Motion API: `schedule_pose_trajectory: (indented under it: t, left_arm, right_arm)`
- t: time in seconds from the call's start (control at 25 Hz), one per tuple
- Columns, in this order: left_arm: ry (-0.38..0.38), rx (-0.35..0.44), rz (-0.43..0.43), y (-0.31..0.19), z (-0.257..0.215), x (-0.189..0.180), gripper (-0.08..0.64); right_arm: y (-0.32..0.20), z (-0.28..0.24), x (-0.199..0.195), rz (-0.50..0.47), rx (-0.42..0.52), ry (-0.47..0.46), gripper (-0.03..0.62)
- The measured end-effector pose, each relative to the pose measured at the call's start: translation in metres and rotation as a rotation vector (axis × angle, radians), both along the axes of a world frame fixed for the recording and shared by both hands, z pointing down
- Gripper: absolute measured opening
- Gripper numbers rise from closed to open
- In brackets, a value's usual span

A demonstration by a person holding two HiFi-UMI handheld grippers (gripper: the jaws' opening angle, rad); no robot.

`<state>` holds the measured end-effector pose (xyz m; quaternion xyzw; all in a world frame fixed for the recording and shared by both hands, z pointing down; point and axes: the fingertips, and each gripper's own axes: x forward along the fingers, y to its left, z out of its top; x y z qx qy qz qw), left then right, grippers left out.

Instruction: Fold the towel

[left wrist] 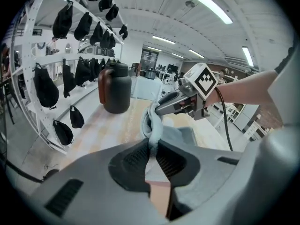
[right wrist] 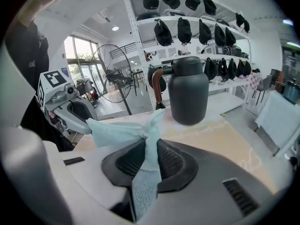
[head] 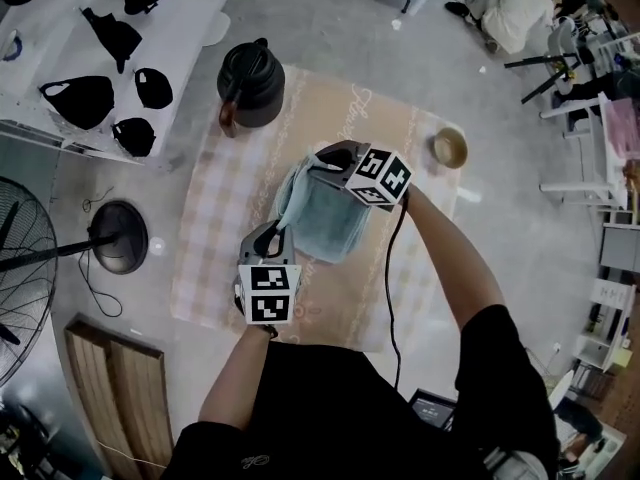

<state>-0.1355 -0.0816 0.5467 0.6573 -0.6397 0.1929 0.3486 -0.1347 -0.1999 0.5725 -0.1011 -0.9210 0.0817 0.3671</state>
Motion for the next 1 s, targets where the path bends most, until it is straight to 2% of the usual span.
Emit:
schedule_pose_trajectory:
  t: [0.32,1.0]
  left_arm:
    - [-0.019,0.012,0.117,0.000,0.005,0.049,0.046]
    - [-0.052,-0.035,0.304,0.007,0.020,0.129,0.046]
  right_arm:
    - [0.000,0.002,0.044,0.055,-0.004,-0.027,0.075]
    - [0.000,0.012,0.120,0.191,-0.007,-0.043,0.074]
